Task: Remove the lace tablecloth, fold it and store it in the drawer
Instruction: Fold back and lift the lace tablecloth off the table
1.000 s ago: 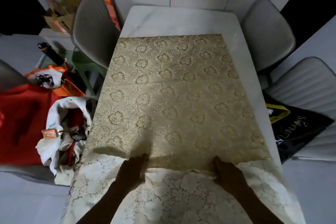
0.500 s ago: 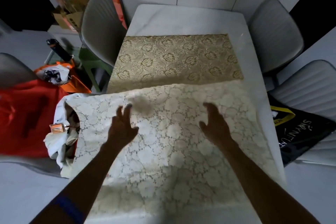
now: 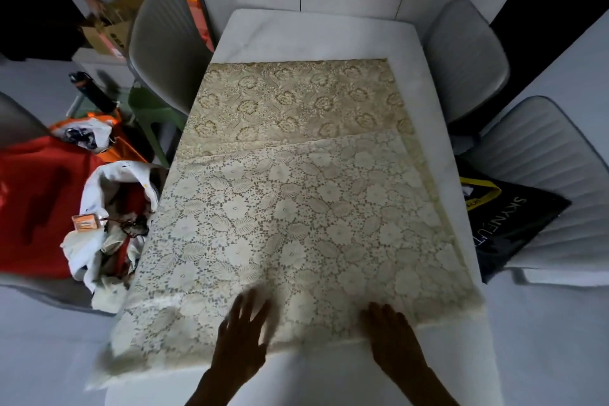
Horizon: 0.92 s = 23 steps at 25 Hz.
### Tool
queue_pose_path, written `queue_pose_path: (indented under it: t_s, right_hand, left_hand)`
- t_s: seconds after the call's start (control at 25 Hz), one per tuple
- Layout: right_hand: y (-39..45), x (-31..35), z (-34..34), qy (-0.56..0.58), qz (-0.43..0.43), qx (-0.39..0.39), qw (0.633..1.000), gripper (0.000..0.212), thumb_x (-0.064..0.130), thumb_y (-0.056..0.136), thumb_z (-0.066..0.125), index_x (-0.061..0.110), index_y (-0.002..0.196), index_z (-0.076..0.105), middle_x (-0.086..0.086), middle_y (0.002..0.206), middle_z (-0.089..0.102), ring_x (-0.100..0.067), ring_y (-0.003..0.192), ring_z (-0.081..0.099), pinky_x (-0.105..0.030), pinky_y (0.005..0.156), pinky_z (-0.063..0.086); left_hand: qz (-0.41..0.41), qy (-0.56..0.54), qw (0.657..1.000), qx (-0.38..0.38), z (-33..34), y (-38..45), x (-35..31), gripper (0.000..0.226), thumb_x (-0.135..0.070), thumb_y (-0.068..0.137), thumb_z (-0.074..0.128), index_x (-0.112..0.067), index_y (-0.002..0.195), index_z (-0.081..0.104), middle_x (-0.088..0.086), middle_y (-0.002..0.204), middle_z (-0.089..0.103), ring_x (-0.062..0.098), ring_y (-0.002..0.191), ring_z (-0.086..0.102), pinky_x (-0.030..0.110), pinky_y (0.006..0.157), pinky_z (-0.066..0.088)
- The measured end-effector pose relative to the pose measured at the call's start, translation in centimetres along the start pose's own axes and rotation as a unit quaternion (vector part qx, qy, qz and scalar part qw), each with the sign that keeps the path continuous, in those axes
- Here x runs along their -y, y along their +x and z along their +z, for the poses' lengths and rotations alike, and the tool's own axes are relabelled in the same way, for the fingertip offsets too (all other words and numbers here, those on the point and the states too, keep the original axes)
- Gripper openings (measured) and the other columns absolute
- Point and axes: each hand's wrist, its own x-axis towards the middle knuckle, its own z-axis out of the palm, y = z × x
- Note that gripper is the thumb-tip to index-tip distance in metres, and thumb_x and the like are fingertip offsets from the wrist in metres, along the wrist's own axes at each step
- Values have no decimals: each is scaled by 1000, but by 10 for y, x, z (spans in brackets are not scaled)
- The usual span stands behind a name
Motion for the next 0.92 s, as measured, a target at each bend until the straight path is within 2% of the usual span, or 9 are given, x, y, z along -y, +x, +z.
queue_pose_path:
  t_s: [0.08,0.12,0.2,0.28,0.36,0.44,0.6,0.68,0.92]
  right_hand:
    - [-3,-11,-9,-22,23,-21,999,33,14,71,66,15,103,75,-5,100,72,-27,87,70,-32,70,58]
    - [-8,-19,-8,-10,43,-9,999,39,12,83,53,14,119,67,-7,115,67,-29,102,66,-34,83,54]
    - [-28,-40,2,3,78,11,997,43,14,93,45,14,135,54,-7,131,59,-30,117,57,-37,94,47]
    - [-62,-56,6,21,105,22,994,39,18,90,53,14,129,59,-7,122,65,-32,106,62,-39,86,53]
    - [-100,-71,8,17,139,58,988,33,15,73,73,9,105,72,-9,95,73,-33,80,69,-41,65,59]
    - [-133,-86,21,5,166,70,984,29,9,64,71,3,92,74,-12,84,72,-35,68,69,-41,56,59]
    - [-149,-88,22,11,103,76,992,47,27,84,53,17,130,56,-4,126,60,-25,112,61,-34,91,50]
    - [-134,-73,5,78,74,53,993,40,34,76,69,23,115,62,1,113,64,-17,101,64,-26,81,52]
    - [-49,-6,-30,150,12,73,986,34,24,88,46,28,122,48,4,125,51,-20,112,50,-32,92,43]
  left_hand:
    - [12,-13,1000,0,14,-6,-13,88,-45,59,85,-26,139,55,21,151,42,46,133,46,50,76,60]
    - [10,-7,1000,5,18,-7,-22,89,-52,69,76,-32,148,40,20,159,23,45,142,30,53,87,56]
    - [6,12,999,48,27,-7,-41,88,-61,84,50,-39,153,1,11,160,-19,37,150,-5,51,108,39]
    - [34,30,996,82,33,-11,-64,86,-73,82,29,-38,150,-11,9,153,-32,35,150,-15,48,116,30]
    - [73,35,991,108,37,-18,-94,86,-78,81,27,-41,153,0,7,156,-29,35,151,-14,47,117,29]
    - [100,30,986,130,43,-31,-118,74,-55,88,49,-43,153,14,0,163,-21,30,151,-14,46,111,41]
    - [63,-6,986,154,42,-58,-136,62,-28,90,54,-40,147,30,-9,166,-8,22,153,-3,41,104,48]
    - [45,-23,981,185,32,-65,-131,56,-30,93,52,-36,146,33,-7,166,0,21,152,7,42,113,38]
    - [-15,-57,988,144,-21,-28,-80,52,-36,97,49,-30,146,36,-1,158,31,17,145,29,33,117,28]
